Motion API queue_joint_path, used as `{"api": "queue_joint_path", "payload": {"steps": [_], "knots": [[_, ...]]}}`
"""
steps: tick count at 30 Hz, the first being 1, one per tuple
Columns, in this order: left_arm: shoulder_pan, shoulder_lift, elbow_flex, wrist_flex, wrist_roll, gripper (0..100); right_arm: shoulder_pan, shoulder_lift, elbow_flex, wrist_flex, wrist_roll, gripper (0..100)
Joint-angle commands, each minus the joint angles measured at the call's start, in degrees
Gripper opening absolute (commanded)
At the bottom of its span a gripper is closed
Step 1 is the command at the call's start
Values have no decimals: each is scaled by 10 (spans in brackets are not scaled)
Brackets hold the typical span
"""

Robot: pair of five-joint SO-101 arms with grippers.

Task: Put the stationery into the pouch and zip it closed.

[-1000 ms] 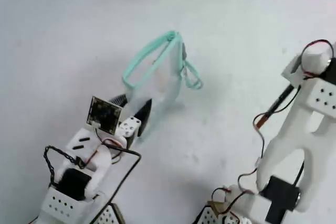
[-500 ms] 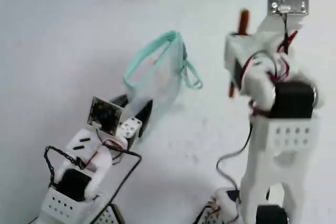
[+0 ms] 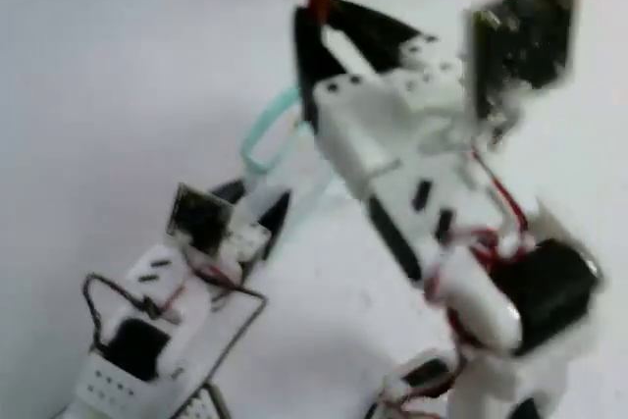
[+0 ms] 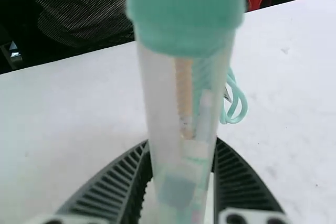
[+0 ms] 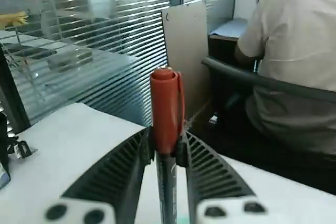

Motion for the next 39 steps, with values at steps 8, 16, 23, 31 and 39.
{"api": "queue_joint_path", "payload": {"steps": [8,16,23,31,39], "knots": [[4,-8,-16,-9,4,166,-15,65,3,-6,-39,18],[3,-8,-16,-10,4,166,-21,62,107,-56,-58,18],[3,-8,-16,-10,4,166,-21,-8,249,-39,-55,18],[3,-8,-15,-10,4,166,-34,-77,360,-87,-52,18],[3,-8,-13,-10,4,166,-26,-79,425,-90,-29,18]]}}
